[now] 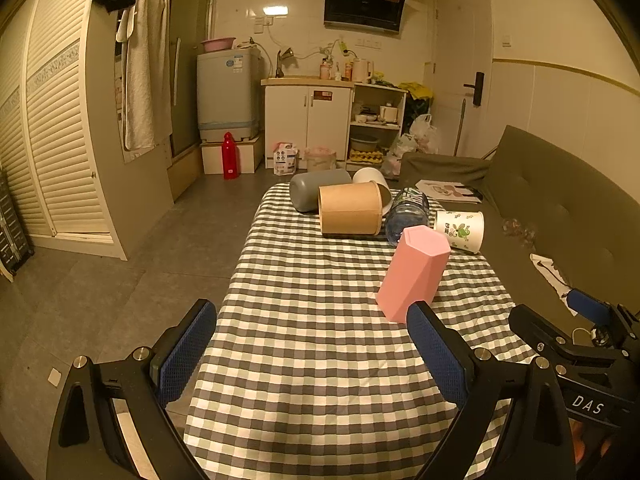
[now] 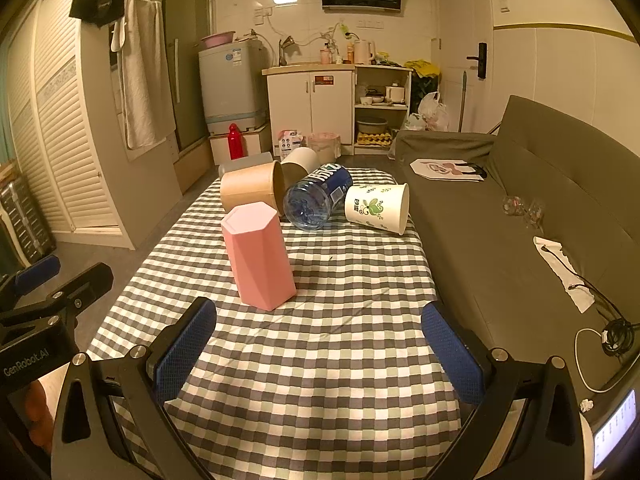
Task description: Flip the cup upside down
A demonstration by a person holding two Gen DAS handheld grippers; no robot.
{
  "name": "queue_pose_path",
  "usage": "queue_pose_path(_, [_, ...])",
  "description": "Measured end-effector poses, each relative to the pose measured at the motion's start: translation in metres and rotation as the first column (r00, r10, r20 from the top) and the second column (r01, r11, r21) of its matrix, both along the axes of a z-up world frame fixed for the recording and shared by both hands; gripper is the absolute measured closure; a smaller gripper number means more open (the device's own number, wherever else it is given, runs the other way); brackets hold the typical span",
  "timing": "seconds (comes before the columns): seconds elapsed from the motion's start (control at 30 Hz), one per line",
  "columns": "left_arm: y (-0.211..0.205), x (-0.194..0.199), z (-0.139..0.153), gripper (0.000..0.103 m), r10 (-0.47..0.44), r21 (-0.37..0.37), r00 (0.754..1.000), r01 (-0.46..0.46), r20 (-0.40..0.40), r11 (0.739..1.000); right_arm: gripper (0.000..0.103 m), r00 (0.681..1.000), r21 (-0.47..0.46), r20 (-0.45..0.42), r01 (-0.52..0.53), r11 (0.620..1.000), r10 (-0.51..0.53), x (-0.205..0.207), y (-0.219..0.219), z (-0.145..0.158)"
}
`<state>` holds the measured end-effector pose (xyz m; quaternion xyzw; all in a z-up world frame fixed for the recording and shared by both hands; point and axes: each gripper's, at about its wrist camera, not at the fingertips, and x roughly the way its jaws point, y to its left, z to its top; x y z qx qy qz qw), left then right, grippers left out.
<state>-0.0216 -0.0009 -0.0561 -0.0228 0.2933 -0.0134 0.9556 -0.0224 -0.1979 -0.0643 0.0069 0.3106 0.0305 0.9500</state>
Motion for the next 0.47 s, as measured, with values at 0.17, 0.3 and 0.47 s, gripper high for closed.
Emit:
queue_pose_path(0.17, [0.0012, -0.0006, 0.0000, 0.004, 0.002, -0.001, 1.000, -0.002, -0.003, 1.000, 0.000, 1.000, -0.004, -0.003, -0.001, 1.000, 0.001, -0.0003, 0.0009, -0.0003])
queue_pose_path(0.3, [0.0037, -0.0005, -0.0009, 0.004, 0.003, 0.004, 1.000, -0.003, -0.006, 1.000, 0.000, 1.000, -0.004, -0.003, -0.002, 1.000, 0.002, -0.0005, 0.0013, -0.0003])
queue_pose_path(0.47, [0.0040, -0.0011, -0.0018, 0.004, 0.006, 0.017, 1.000, -0.006, -0.001, 1.000, 0.000, 1.000, -0.008, -0.004, -0.004, 1.000, 0.004, -0.0009, 0.0015, -0.0004])
